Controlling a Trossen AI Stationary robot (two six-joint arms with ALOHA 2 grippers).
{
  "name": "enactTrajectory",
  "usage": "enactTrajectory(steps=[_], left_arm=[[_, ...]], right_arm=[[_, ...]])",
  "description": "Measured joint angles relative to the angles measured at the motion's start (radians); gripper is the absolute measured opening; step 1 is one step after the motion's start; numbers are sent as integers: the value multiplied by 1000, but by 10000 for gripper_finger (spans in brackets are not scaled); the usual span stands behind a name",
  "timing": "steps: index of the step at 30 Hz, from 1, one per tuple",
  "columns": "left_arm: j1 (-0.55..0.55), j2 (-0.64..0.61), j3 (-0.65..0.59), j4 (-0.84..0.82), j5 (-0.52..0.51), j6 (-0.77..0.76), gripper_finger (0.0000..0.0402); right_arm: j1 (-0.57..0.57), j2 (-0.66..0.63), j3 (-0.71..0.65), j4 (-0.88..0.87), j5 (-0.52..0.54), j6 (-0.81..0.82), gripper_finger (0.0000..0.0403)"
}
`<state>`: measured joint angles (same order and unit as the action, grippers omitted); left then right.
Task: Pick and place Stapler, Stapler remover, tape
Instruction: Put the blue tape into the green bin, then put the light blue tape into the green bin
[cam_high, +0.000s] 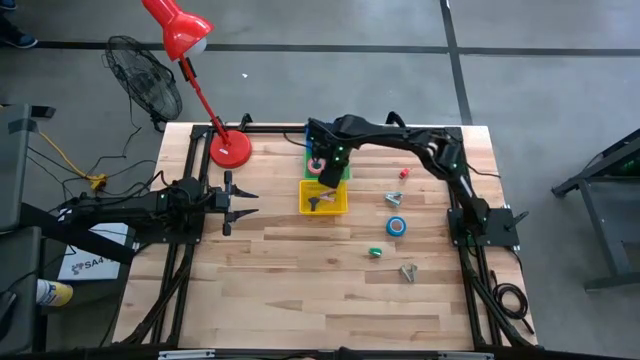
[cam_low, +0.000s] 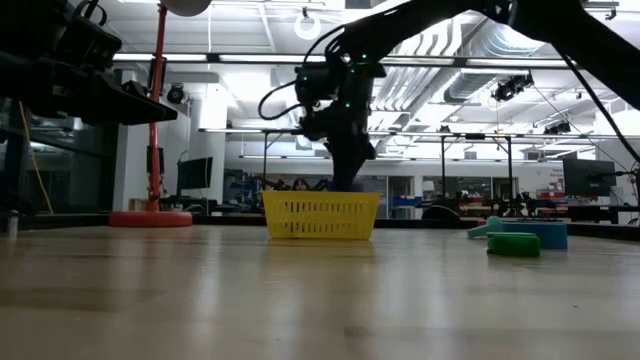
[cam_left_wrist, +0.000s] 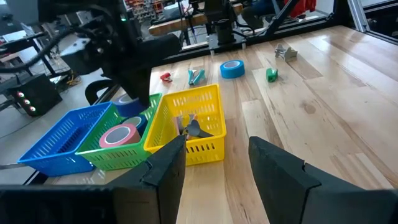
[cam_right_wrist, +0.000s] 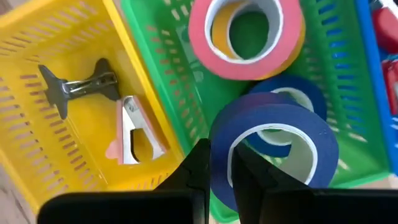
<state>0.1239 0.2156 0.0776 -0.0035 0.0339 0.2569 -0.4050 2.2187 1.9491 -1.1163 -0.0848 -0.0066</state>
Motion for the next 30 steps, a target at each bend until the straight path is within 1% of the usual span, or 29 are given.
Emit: enactTrajectory(steps=[4, 10, 19, 24, 30], left_arm=[[0, 0, 0, 0, 0, 0, 172], [0, 0, 0, 0, 0, 0, 172], [0, 0, 0, 0, 0, 0, 172], [0, 0, 0, 0, 0, 0, 172], [0, 0, 0, 0, 0, 0, 172]], right_arm=[[6, 11, -2, 10, 2, 11, 29], [7, 28, -1, 21, 52, 32, 29], [6, 27, -2, 31, 49, 27, 43], [7, 27, -2, 40, 46, 12, 72], [7, 27, -2, 42, -4, 2, 135]])
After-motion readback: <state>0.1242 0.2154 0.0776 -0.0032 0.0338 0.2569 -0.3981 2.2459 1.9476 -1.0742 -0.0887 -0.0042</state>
